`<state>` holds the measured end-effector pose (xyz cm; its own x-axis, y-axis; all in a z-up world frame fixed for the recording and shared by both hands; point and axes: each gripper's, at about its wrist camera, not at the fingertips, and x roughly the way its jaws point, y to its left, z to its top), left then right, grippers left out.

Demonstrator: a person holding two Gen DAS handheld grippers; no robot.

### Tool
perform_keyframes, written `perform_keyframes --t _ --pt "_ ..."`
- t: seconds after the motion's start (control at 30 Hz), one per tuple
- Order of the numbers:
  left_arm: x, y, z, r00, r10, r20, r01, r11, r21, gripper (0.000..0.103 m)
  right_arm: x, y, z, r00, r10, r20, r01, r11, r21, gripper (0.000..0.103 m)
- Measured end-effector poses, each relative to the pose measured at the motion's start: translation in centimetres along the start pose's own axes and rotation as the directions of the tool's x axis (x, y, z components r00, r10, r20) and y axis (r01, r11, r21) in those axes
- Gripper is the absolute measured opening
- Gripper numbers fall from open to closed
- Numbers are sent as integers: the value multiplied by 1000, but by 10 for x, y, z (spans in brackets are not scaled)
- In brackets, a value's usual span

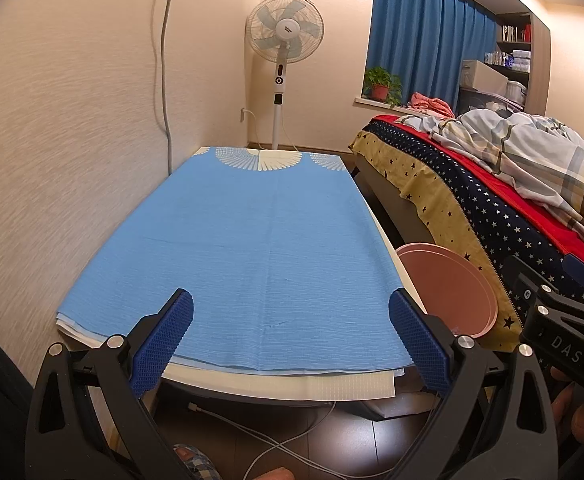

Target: Collect trash

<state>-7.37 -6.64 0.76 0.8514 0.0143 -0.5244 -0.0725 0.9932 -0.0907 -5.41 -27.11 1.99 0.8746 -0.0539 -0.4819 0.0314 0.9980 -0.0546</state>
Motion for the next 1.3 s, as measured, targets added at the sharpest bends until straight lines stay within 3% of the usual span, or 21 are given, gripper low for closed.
perform_keyframes --t 1.3 --pt "1 -4 2 1000 2 4 -2 1000 -17 95 0 2 0 1000 0 2 0 1000 -4 98"
